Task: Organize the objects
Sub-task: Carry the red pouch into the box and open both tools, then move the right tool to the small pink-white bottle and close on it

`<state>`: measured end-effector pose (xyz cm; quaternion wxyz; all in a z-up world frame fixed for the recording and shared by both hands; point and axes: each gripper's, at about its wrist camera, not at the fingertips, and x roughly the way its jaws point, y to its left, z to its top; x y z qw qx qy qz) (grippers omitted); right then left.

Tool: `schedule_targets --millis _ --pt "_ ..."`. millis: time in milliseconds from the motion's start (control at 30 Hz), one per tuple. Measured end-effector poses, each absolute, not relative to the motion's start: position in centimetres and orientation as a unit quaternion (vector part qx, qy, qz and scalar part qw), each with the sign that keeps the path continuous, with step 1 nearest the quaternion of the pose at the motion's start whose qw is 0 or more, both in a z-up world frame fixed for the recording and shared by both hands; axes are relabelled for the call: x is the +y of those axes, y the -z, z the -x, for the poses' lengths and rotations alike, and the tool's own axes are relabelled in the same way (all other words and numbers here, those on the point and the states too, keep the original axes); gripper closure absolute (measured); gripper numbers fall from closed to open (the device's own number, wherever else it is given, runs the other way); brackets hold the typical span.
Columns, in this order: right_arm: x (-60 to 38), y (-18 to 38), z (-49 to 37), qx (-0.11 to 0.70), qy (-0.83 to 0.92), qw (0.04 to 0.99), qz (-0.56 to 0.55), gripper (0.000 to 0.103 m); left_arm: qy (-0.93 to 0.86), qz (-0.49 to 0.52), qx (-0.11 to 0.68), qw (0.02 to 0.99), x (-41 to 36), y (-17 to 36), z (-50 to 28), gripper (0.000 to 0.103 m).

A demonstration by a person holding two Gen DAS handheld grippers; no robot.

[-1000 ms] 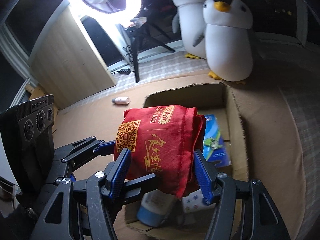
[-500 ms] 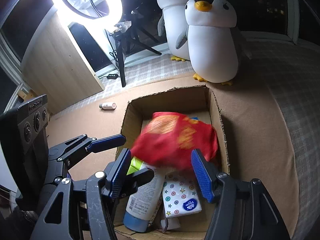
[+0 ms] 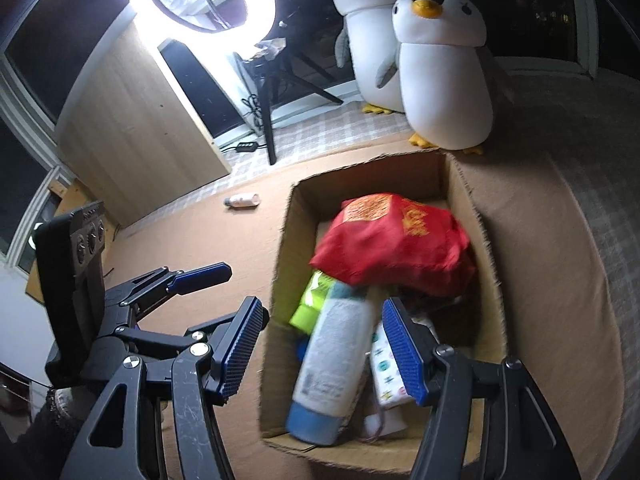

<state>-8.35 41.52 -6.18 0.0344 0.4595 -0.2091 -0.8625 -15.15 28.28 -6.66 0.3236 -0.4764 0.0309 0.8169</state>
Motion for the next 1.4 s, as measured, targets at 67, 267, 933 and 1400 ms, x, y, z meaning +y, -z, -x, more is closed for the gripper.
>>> schedule_targets --millis 67,267,933,1400 --pt "40.7 6.1 8.2 -0.210 0.862 0.043 -0.460 0.044 -0.822 0.477 0.027 0.311 26.3 6.7 14.7 0.023" --pt "37.8 5.2 9.4 -0.189 0.864 0.071 -0.461 0.044 -0.831 0.487 0.012 0.269 19.8 7.5 12.5 0.023" --pt "27.6 9.1 28.4 -0.167 0.828 0.122 -0.521 0.055 -0.852 0.506 -0.068 0.119 -1.4 9.6 4.8 0.023" --pt "25.4 13.4 38.4 -0.128 0.824 0.018 -0.552 0.064 -0.851 0.510 -0.104 0.077 -8.4 10.1 2.6 0.023"
